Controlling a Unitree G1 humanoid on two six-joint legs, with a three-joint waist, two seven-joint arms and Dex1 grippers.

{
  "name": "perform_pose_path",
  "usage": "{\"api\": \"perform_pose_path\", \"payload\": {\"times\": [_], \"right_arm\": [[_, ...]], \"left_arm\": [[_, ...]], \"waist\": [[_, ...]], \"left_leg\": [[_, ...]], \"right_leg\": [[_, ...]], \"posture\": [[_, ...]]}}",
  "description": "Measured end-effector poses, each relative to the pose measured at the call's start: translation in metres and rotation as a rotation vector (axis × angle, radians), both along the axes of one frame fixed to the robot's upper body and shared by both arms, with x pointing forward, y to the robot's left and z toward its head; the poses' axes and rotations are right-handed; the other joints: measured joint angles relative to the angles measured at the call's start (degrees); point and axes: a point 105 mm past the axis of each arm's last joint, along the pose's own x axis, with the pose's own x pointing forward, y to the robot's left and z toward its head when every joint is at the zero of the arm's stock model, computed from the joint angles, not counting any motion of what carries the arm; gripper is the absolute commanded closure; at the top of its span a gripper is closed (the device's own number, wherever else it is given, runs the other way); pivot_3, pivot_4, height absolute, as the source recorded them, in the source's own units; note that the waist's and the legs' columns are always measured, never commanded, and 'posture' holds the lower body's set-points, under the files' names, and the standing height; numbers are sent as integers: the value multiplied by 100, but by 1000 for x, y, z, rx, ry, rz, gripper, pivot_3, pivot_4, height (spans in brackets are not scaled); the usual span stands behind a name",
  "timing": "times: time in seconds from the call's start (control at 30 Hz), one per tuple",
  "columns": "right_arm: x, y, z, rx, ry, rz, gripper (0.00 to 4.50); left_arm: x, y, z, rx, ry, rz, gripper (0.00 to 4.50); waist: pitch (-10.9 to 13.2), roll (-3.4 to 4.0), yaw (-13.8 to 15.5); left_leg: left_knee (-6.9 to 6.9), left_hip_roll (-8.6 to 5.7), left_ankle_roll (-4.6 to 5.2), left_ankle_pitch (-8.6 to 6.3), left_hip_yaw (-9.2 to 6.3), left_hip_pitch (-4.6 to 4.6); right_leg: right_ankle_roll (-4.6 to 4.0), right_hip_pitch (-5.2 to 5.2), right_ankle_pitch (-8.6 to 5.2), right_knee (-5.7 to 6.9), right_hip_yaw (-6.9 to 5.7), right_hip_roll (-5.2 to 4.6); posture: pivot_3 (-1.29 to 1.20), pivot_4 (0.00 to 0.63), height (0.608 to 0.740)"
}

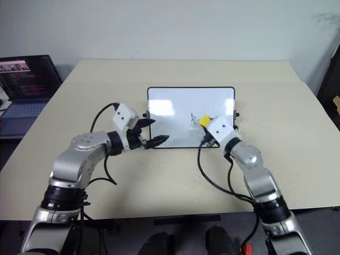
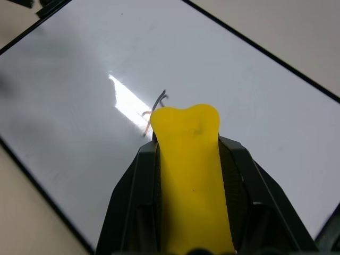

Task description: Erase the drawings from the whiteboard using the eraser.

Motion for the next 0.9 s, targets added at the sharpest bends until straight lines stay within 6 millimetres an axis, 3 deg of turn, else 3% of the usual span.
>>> {"api": "perform_pose_path", "payload": {"times": [0.17, 0.37, 0.6, 0.9], "right_arm": [[25, 13, 13, -57, -53, -17, 3357], [39, 27, 7, -147, -66, -11, 3357], [39, 29, 1, -224, -44, 19, 3357], [25, 25, -25, -345, 37, 87, 3357]], "left_arm": [[1, 0, 0, 0, -3, -1, 0], [1, 0, -1, 3, -4, 1, 0], [0, 5, -7, 16, 12, 16, 0], [1, 8, -6, 15, 6, 27, 0]], "waist": [[0, 0, -4], [0, 0, -6], [-3, 0, -8], [-8, -4, -8]], "left_leg": [[0, -1, 0, 0, 2, 0], [0, -1, -13, 7, 4, -2], [1, 0, -3, 2, 2, 2], [4, -2, 6, -2, -2, 66]], "right_leg": [[-1, -1, 0, 0, 0, -2], [-1, -3, 1, 0, 2, -9], [-1, 0, 1, 5, 1, -9], [-1, 63, 3, 10, -1, -4]], "posture": [[0, 150, 740], [0, 150, 740], [0, 150, 740], [0, 150, 740]]}}
